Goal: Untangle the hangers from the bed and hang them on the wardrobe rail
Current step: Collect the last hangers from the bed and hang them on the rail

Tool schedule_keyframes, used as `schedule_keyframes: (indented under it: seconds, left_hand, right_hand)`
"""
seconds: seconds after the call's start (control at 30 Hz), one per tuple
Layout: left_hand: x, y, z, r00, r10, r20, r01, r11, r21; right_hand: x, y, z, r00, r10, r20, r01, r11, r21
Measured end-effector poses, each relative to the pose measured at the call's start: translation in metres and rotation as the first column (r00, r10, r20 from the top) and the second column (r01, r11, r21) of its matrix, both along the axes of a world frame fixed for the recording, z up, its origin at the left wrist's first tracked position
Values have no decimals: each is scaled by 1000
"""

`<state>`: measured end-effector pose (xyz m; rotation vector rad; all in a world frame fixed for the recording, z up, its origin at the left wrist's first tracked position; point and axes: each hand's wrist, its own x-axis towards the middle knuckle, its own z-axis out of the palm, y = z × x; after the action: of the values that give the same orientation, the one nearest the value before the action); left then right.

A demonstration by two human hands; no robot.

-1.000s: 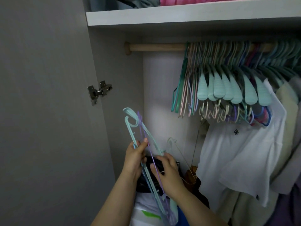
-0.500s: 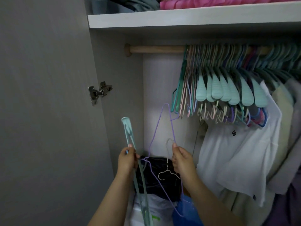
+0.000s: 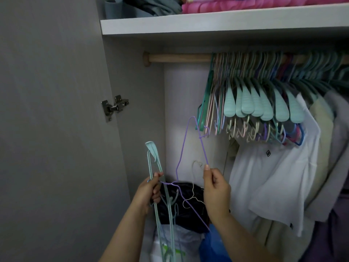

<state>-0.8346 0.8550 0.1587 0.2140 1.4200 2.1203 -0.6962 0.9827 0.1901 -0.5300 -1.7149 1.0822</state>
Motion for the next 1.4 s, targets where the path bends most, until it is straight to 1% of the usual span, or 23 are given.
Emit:
schedule_keyframes:
  seconds: [0.1, 0.2, 0.3, 0.4, 0.47, 0.53, 0.6, 0.67, 0.7, 0.73, 0.77, 0.8, 0.83, 0.87, 0.9, 0.97, 1.03, 1.07, 1.13, 1.2, 1.3, 1.33, 1.4]
  left_hand:
    - [-1, -2, -2, 990, 2, -142, -27, 984, -175]
    - [-1, 0, 3, 965, 27, -262, -109, 946, -304]
    - [-6, 2, 8, 964, 60, -257, -151, 923, -353]
    - [-11, 3, 13, 972, 73, -224, -153, 918, -365]
    - [-15, 2, 13, 968, 74, -238, -161, 914, -373]
    - [-21, 0, 11, 958, 72, -276, -185, 895, -406]
    - [-28, -5, 6, 953, 44, -298, -181, 875, -449]
    - [-34, -10, 0, 952, 14, -307, -168, 860, -482]
    - [-36, -12, -5, 947, 3, -322, -171, 853, -493]
    - [-38, -13, -9, 939, -6, -345, -181, 843, -507]
    - [-39, -13, -14, 930, -16, -368, -193, 831, -522]
    - [-40, -13, -17, 922, -24, -387, -206, 815, -541]
    - [-42, -11, -21, 915, -24, -403, -225, 799, -557]
    - [-44, -10, -25, 910, -15, -414, -244, 788, -565]
    - [-46, -9, -28, 913, 5, -409, -256, 787, -561]
    - [-47, -8, -31, 932, 60, -358, -253, 812, -525]
    - [-43, -8, -30, 949, 90, -303, -232, 849, -475]
    - [-40, -9, -28, 957, 100, -273, -215, 874, -436]
    - [-35, -10, -23, 971, 120, -207, -184, 928, -324]
    - [-37, -11, -19, 978, 173, -117, -197, 949, -244]
    - [-49, -14, -19, 969, 234, 74, -219, 960, -172]
    - [-52, -14, -18, 968, 231, 99, -212, 963, -167]
    - [-54, -11, -17, 974, 218, 67, -201, 959, -198]
  right_hand:
    - [0, 4, 4, 999, 27, -27, -28, 999, -26]
    - [-3, 3, -1, 998, -31, -57, 26, 997, -78]
    - [-6, -2, -14, 992, -61, -109, 46, 989, -142]
    - [-7, -5, -29, 973, 39, -226, -105, 952, -288]
    - [-10, 3, -30, 969, 126, -211, -200, 903, -381]
    - [-13, 22, -17, 942, 254, -221, -334, 787, -519]
    - [-7, 49, 4, 869, 367, -333, -494, 595, -634]
    - [9, 73, 25, 787, 497, -365, -586, 420, -693]
    - [18, 82, 34, 742, 599, -301, -589, 367, -720]
    - [24, 88, 39, 677, 718, -164, -562, 360, -745]
    - [28, 90, 43, 578, 816, 35, -521, 401, -753]
    - [28, 89, 44, 452, 857, 247, -489, 470, -735]
    - [27, 85, 45, 331, 844, 423, -475, 536, -697]
    - [26, 80, 45, 241, 805, 542, -480, 585, -654]
    - [23, 75, 45, 192, 776, 601, -496, 605, -623]
    - [21, 70, 44, 155, 764, 626, -520, 602, -606]
    - [21, 69, 43, 161, 767, 621, -539, 595, -596]
    - [22, 69, 41, 196, 757, 623, -545, 612, -573]
    - [22, 69, 35, 336, 716, 612, -538, 679, -499]
    - [24, 72, 26, 465, 691, 553, -516, 719, -466]
    - [32, 83, 13, 571, 673, 470, -501, 739, -450]
    - [36, 87, 12, 596, 669, 444, -492, 741, -457]
    - [42, 93, 12, 640, 664, 387, -482, 739, -471]
